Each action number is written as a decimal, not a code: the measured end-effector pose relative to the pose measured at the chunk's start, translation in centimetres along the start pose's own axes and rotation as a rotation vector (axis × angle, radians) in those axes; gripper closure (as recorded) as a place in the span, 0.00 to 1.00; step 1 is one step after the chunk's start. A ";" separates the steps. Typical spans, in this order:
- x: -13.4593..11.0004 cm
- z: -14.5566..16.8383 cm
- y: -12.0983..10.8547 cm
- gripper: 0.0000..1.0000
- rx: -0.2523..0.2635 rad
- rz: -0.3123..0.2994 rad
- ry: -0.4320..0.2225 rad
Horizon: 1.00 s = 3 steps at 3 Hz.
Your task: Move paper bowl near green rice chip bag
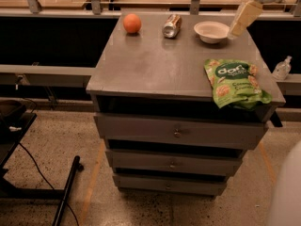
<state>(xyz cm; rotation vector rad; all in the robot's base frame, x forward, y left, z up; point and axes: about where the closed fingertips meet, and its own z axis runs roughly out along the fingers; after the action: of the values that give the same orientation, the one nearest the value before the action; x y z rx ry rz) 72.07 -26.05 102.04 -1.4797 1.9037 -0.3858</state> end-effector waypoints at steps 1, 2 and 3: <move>-0.3 5.5 -2.2 0.00 0.025 0.030 -0.026; 0.5 10.0 -3.2 0.00 0.038 0.069 -0.023; 1.5 13.3 -2.9 0.00 0.027 0.110 -0.012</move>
Offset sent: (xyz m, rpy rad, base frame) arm 0.1568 -0.0152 -0.0663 0.0866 -0.0444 -0.0997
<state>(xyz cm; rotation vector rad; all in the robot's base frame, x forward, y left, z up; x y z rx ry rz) 82.97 -26.06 93.68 -1.3503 1.9527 -0.3506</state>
